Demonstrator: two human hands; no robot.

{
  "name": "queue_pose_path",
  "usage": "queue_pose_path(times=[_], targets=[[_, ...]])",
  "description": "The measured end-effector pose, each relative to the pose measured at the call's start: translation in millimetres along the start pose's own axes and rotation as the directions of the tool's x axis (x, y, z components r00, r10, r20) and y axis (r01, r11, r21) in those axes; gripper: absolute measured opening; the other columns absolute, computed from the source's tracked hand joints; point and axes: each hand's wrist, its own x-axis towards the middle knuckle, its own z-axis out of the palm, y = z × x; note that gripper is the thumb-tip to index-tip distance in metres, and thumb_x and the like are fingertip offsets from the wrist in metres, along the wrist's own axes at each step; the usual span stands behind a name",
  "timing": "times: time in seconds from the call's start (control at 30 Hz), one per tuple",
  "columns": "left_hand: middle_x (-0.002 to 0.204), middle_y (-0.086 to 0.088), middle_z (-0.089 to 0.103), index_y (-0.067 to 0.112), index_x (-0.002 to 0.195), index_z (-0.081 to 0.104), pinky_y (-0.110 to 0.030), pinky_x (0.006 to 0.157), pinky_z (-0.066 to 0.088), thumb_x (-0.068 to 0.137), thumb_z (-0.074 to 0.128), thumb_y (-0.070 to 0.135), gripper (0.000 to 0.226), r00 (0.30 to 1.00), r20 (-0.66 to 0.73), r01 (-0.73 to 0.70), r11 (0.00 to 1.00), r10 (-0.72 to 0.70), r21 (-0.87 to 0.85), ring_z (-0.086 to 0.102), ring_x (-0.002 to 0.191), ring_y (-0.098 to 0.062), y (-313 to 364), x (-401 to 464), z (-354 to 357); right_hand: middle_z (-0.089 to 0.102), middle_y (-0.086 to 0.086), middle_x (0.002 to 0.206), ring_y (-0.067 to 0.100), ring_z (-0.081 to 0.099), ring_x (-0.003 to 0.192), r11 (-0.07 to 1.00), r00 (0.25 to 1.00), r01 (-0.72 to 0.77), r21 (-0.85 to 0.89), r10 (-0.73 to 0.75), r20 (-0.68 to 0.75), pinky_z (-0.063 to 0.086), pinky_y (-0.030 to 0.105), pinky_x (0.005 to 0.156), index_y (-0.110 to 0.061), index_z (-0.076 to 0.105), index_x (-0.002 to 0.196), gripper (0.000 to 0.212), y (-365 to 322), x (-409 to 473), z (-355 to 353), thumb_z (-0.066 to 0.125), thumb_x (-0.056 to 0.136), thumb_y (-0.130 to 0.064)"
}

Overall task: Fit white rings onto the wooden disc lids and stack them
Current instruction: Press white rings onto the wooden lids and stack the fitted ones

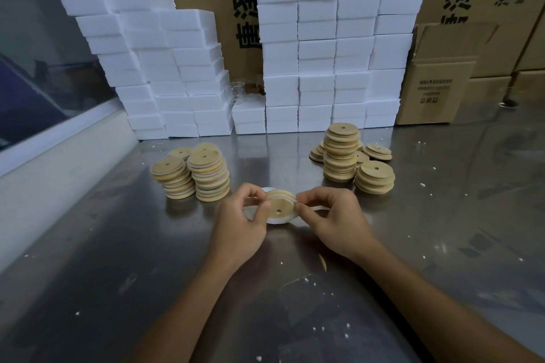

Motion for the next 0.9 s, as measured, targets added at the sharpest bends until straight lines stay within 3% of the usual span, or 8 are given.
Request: queue_pose_path(times=[0.1, 0.2, 0.4, 0.53, 0.67, 0.73, 0.83, 0.9], targets=[[0.080, 0.015, 0.064, 0.028, 0.082, 0.059, -0.017, 0.069, 0.047, 0.080, 0.062, 0.022, 0.007, 0.984, 0.044, -0.176, 0.975, 0.172, 0.134, 0.061, 0.080, -0.003, 6.1, 0.1, -2.2, 0.073, -0.011, 0.090, 0.002, 0.069, 0.088, 0.988, 0.991, 0.132, -0.082, -0.130, 0.034, 0.058, 0.020, 0.080, -0.018, 0.075, 0.093, 0.010, -2.3, -2.9, 1.9, 0.069, 0.089, -0.011], [0.077, 0.015, 0.062, 0.024, 0.080, 0.060, -0.018, 0.067, 0.044, 0.080, 0.061, 0.017, 0.007, 0.974, 0.075, -0.225, 0.957, 0.215, 0.183, 0.058, 0.078, -0.003, 9.0, -0.2, -2.7, 0.073, -0.011, 0.091, 0.003, 0.069, 0.089, 0.978, 0.982, 0.188, -0.090, -0.185, 0.037, 0.056, 0.016, 0.080, -0.017, 0.075, 0.094, 0.011, -2.2, -3.6, 4.1, 0.069, 0.088, -0.010], [0.080, 0.018, 0.067, 0.029, 0.071, 0.060, -0.018, 0.070, 0.050, 0.080, 0.071, 0.002, 0.030, 0.999, 0.020, -0.030, 0.997, 0.029, 0.069, 0.066, 0.078, -0.003, 6.2, 1.1, -3.8, 0.075, -0.010, 0.086, 0.002, 0.071, 0.075, 0.999, 0.999, 0.032, -0.022, -0.032, 0.015, 0.059, 0.024, 0.067, -0.020, 0.074, 0.089, 0.001, 2.5, -2.8, 6.5, 0.074, 0.088, -0.021], [0.080, 0.018, 0.068, 0.032, 0.070, 0.059, -0.019, 0.070, 0.052, 0.080, 0.070, 0.000, 0.035, 1.000, 0.019, 0.004, 1.000, -0.005, 0.024, 0.067, 0.078, -0.003, 5.7, 1.9, -4.0, 0.075, -0.005, 0.083, 0.010, 0.072, 0.072, 1.000, 1.000, -0.011, 0.009, 0.011, 0.025, 0.061, 0.034, 0.070, -0.017, 0.076, 0.088, 0.002, 1.3, 0.2, 6.2, 0.075, 0.087, -0.018], [0.082, 0.007, 0.071, 0.026, 0.071, 0.063, -0.045, 0.072, 0.060, 0.083, 0.068, -0.003, 0.032, 0.993, 0.043, 0.118, 0.988, -0.114, -0.101, 0.070, 0.081, -0.011, 2.8, 1.5, -4.3, 0.076, -0.002, 0.084, 0.014, 0.073, 0.076, 0.998, 0.998, -0.046, 0.035, 0.044, 0.047, 0.061, 0.038, 0.076, -0.012, 0.077, 0.089, 0.004, 1.2, 3.3, 4.3, 0.075, 0.087, -0.014], [0.082, 0.002, 0.072, 0.024, 0.073, 0.064, -0.051, 0.072, 0.060, 0.083, 0.068, -0.004, 0.030, 0.990, 0.047, 0.139, 0.982, -0.134, -0.127, 0.071, 0.082, -0.015, 3.5, 1.1, -4.6, 0.076, -0.002, 0.084, 0.014, 0.073, 0.076, 0.996, 0.996, -0.063, 0.056, 0.060, 0.062, 0.061, 0.036, 0.076, -0.013, 0.078, 0.089, 0.003, 3.1, 3.6, 2.8, 0.076, 0.087, -0.015], [0.082, -0.001, 0.071, 0.020, 0.073, 0.064, -0.045, 0.065, 0.061, 0.084, 0.066, -0.006, 0.028, 0.987, 0.052, 0.160, 0.973, -0.153, -0.168, 0.072, 0.082, -0.019, 7.6, -0.3, -3.0, 0.075, -0.005, 0.087, 0.008, 0.071, 0.082, 0.999, 0.997, -0.021, 0.031, 0.019, 0.076, 0.060, 0.031, 0.079, -0.016, 0.077, 0.090, 0.005, 5.6, 2.5, 0.5, 0.075, 0.088, -0.020], [0.080, -0.001, 0.070, 0.016, 0.073, 0.063, -0.037, 0.056, 0.060, 0.086, 0.064, -0.008, 0.026, 0.976, 0.051, 0.216, 0.942, -0.210, -0.256, 0.071, 0.079, -0.016, 10.3, 0.0, -1.8, 0.076, 0.000, 0.087, 0.015, 0.073, 0.083, 0.996, 0.997, -0.029, 0.084, 0.022, 0.074, 0.061, 0.036, 0.080, -0.013, 0.075, 0.091, 0.007, 5.7, 2.8, 0.3, 0.074, 0.088, -0.020]])
